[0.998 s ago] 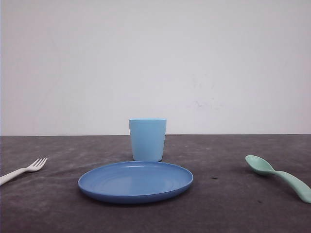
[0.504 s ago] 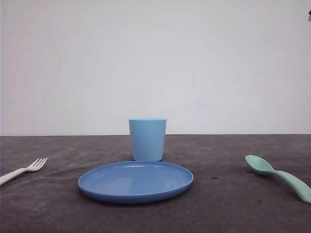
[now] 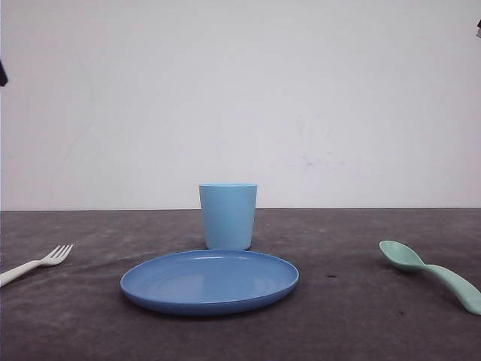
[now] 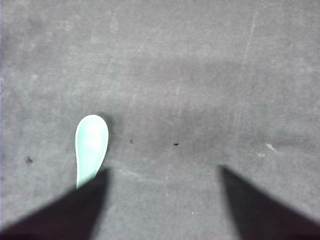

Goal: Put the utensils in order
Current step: 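Lower the left gripper over the white fork and close on it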

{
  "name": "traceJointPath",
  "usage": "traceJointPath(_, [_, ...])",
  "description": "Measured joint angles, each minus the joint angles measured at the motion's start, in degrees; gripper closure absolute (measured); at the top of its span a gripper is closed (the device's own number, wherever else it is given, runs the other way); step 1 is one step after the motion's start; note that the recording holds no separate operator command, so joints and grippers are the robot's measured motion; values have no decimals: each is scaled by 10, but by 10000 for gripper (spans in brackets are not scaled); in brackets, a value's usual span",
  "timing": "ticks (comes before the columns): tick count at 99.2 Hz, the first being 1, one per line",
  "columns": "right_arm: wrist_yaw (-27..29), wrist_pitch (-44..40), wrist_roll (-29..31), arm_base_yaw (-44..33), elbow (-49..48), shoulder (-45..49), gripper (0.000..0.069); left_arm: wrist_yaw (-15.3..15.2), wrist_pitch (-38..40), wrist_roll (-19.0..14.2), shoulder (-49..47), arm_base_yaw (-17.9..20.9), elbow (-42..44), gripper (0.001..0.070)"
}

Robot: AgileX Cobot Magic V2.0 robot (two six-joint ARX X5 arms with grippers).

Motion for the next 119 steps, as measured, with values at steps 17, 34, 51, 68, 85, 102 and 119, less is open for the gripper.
traceJointPath(17, [0,0,0,0,0,0,13,0,0,0,21,-8,0,275])
traceJointPath(34, [0,0,0,0,0,0,12,0,-1,-6,71,-29,0,273])
traceJointPath(51, [0,0,0,0,0,0,12,0,-2,-14,141,-51,0,273])
traceJointPath(68, [0,0,0,0,0,0,12,-1,0,-22,213,-64,0,273])
traceJointPath(85, [0,0,0,0,0,0,12,-19,8,-29,271,-75,0,273])
traceJointPath(102, [0,0,0,0,0,0,12,-40,42,-35,314,-90,0,273])
traceJointPath(119, [0,-2,0,0,0,0,12,-67,58,-41,334,-108,0,277])
